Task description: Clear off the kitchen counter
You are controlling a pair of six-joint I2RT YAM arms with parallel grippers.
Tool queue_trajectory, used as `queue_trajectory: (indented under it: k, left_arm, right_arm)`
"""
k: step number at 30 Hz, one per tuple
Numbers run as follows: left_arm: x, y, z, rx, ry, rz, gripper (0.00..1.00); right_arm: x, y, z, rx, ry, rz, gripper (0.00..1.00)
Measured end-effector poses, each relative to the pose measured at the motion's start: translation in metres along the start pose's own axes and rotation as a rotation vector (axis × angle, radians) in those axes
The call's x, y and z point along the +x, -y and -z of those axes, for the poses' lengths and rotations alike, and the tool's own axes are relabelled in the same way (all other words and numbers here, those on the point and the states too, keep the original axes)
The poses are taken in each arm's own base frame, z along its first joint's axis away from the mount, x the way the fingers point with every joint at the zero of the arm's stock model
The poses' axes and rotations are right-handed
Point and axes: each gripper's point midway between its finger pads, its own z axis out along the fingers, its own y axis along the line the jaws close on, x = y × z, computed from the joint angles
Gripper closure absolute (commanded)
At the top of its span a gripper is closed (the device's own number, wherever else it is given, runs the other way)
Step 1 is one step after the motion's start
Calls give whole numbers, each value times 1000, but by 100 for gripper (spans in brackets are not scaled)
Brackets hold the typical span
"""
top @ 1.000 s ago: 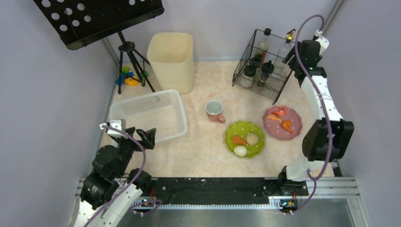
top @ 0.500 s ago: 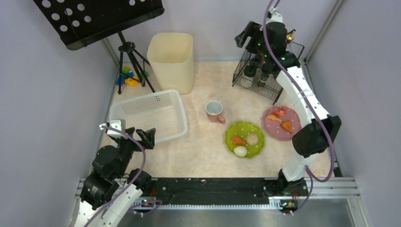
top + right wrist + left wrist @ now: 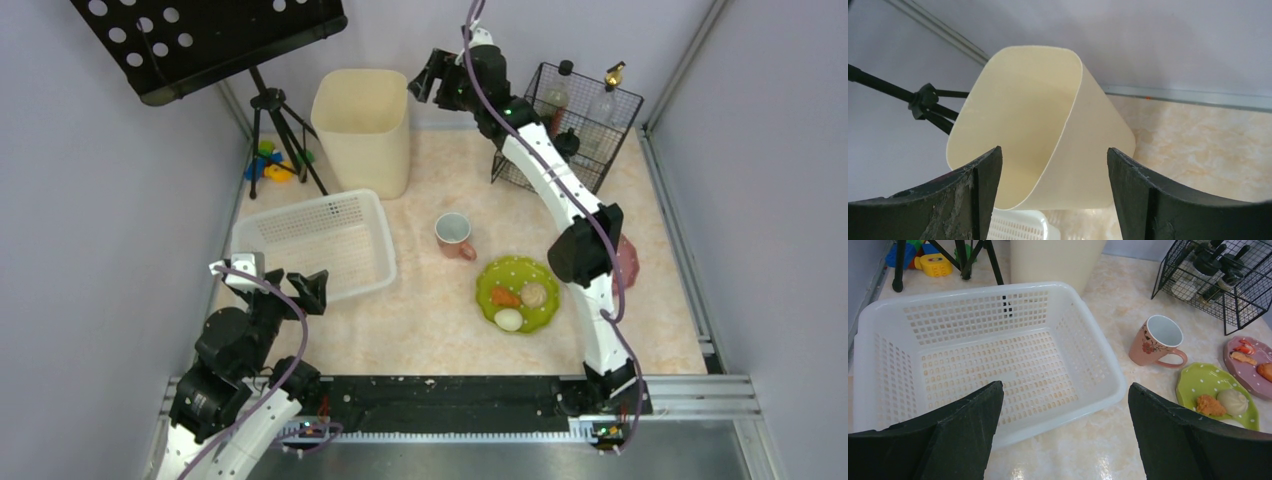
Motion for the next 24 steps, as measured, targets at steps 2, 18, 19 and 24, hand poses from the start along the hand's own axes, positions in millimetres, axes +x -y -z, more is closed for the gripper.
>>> queue_trajectory:
  k: [2,18,19,24]
  left_arm:
    - [0,0,0,0,0,0,1]
    - [0,0,0,0,0,0,1]
    - [0,0,0,0,0,0,1]
    - [0,0,0,0,0,0,1]
  right_arm:
    - [15,1,-10,-1,-20,-7,25]
    - [64,-3,-46,-38,-51,-7,29]
    - [64,-3,-46,-38,-50,-6,30]
    - [68,1,-47,-26,-58,4,30]
